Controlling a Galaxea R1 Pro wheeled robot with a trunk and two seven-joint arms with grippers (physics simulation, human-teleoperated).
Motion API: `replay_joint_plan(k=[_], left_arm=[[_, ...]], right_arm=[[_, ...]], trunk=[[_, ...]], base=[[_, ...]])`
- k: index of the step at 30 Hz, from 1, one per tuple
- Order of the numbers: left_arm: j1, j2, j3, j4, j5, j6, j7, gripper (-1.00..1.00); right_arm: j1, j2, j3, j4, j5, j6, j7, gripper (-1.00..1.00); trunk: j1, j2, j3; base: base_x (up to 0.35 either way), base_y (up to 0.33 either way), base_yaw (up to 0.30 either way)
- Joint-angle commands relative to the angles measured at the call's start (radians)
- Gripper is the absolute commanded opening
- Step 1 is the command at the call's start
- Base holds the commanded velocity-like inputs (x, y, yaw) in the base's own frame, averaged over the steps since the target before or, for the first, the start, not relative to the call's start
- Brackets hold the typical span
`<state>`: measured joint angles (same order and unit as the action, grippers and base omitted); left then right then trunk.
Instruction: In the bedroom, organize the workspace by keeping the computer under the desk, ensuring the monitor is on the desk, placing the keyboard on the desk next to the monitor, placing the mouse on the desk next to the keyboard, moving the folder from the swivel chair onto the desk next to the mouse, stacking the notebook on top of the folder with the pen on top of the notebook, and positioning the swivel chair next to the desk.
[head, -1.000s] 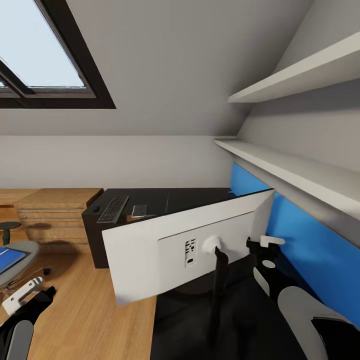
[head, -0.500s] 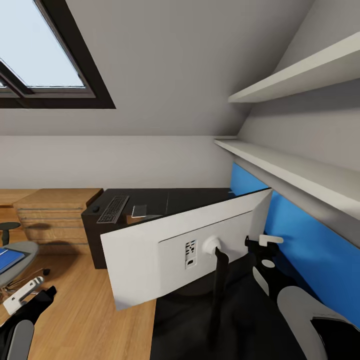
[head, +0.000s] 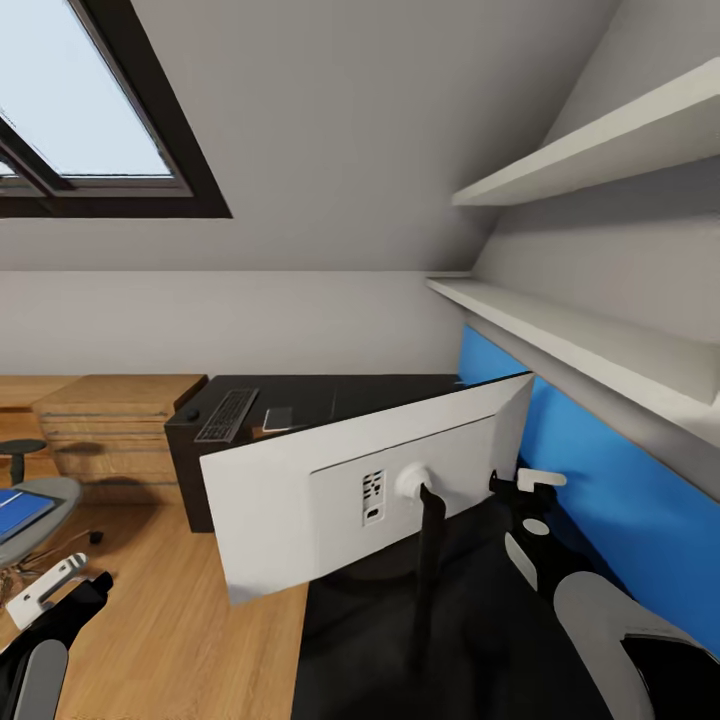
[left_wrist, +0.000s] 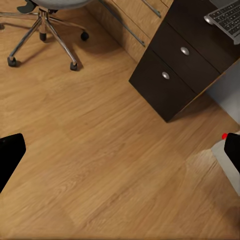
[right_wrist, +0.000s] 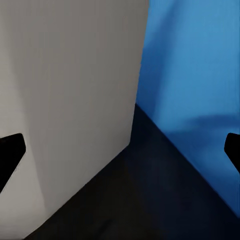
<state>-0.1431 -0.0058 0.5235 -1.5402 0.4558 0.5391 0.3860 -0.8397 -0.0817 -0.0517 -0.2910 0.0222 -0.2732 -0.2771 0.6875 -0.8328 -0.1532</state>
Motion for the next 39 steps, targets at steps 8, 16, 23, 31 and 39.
replay_joint_plan(k=[8,16,23,31,39], left_arm=[[-0.001,0.000,0.001,-0.001,0.010,0.003,0.007,1.00],[-0.001,0.000,0.000,-0.001,0.010,0.003,0.007,1.00],[-0.001,0.000,-0.002,-0.001,0.010,0.006,0.007,1.00],[-0.001,0.000,-0.002,0.000,0.010,0.007,0.007,1.00],[-0.001,0.001,-0.002,0.000,0.010,0.007,0.007,1.00]], right_arm=[[-0.001,0.000,-0.005,0.006,0.002,-0.036,0.001,1.00],[-0.001,0.000,-0.005,0.007,0.002,-0.040,0.001,1.00],[-0.001,-0.002,-0.003,0.010,0.004,-0.041,0.009,1.00],[0.001,-0.035,-0.001,0.013,0.010,-0.040,0.155,1.00],[0.001,-0.039,0.000,0.013,0.013,-0.039,0.208,1.00]], trunk=[[0.000,-0.001,-0.002],[0.000,-0.001,-0.002],[0.000,-0.001,-0.002],[0.000,-0.001,-0.002],[0.000,-0.001,-0.002]], base=[[-0.013,-0.009,0.150],[-0.001,-0.001,0.023],[-0.054,-0.094,0.001],[-0.053,-0.062,0.000],[-0.001,-0.001,0.000]])
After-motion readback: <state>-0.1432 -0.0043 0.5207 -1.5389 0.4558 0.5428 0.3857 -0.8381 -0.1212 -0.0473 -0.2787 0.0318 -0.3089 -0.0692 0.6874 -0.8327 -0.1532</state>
